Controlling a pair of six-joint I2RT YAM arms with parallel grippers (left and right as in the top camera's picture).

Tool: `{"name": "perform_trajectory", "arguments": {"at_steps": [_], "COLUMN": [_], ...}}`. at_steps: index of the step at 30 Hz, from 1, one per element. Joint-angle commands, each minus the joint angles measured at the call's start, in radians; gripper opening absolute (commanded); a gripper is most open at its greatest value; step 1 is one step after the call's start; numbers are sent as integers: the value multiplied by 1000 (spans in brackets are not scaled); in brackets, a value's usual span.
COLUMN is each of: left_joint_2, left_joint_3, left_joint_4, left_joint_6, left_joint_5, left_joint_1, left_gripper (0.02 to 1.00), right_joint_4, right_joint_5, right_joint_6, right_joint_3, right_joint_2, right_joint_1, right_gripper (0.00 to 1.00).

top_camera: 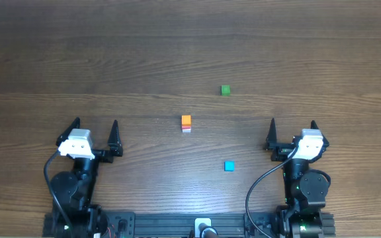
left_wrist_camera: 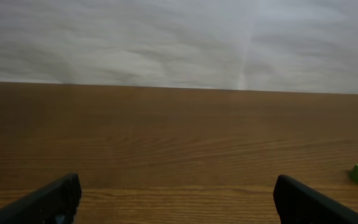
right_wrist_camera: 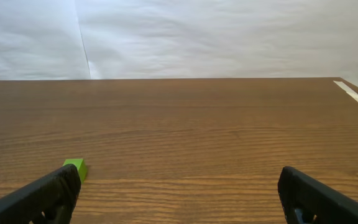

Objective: Stack Cubes

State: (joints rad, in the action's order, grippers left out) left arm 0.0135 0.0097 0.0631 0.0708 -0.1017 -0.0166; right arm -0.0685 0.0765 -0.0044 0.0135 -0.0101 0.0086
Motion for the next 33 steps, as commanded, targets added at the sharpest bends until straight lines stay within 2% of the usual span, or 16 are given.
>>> {"name": "perform_trajectory", "arguments": {"at_steps": [1, 21, 26, 33], "left_joint_2": [-10, -7, -7, -7], "left_joint_3": [-4, -4, -4, -4], "left_joint_4": [3, 3, 3, 3], "left_joint_6": [-14, -14, -14, -14], "left_joint_5": [-17, -17, -17, -17], "left_joint_1": [-5, -5, -5, -5], "left_gripper": [1000, 1000, 1000, 1000], "right_joint_4": [0, 33, 136, 101], "right_joint_5": [-8, -31, -135, -222], "right_joint_6": [-4, 19, 19, 18], "right_joint_3": [-8, -8, 5, 157], "right_joint_2": [4, 4, 4, -12], "right_joint_1": [-5, -5, -5, -5], "right_gripper": [991, 985, 991, 993]}}
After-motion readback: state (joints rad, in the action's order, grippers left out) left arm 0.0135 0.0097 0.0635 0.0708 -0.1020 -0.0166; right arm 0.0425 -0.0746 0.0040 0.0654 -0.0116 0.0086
